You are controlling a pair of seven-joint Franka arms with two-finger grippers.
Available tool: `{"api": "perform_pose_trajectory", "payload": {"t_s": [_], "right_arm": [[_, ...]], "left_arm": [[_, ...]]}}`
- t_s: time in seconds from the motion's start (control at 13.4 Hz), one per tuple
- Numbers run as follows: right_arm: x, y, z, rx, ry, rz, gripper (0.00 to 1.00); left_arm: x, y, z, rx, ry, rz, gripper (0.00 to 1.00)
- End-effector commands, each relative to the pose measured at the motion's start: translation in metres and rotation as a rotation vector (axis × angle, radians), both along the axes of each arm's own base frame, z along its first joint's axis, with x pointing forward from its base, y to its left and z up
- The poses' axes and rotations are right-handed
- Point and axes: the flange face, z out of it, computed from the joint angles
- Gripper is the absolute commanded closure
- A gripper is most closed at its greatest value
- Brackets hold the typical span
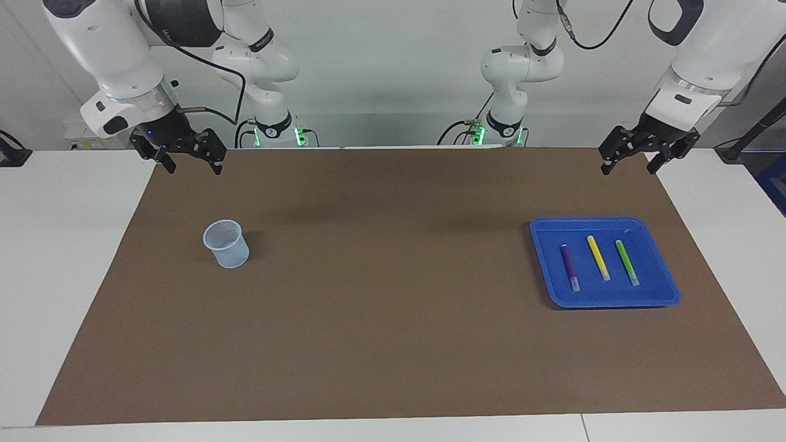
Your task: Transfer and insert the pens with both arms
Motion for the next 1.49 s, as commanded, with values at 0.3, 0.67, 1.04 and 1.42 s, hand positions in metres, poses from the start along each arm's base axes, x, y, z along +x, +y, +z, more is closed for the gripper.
{"api": "perform_pose_trajectory", "payload": {"t_s": [0.3, 0.67, 1.04, 1.42], "right_arm": [[-0.0008, -0.0019, 0.004, 0.015, -0.012, -0.011, 0.0], [-0.0024, -0.0019, 0.0029, 0.015, -0.009, -0.011, 0.0], [-0.0025, -0.0019, 0.0022, 0.015, -0.008, -0.011, 0.0], [-0.0025, -0.0019, 0.0022, 0.015, -0.008, -0.011, 0.0]], "left_arm": [[-0.0071, 0.0041, 0.0033, -0.007, -0.002, 0.003, 0.0], [-0.0081, 0.0028, 0.0032, -0.004, 0.006, 0.003, 0.0], [-0.0054, 0.0022, 0.0028, -0.002, -0.011, 0.003, 0.0], [-0.0081, 0.0047, 0.0013, -0.003, 0.0, 0.018, 0.0]]}}
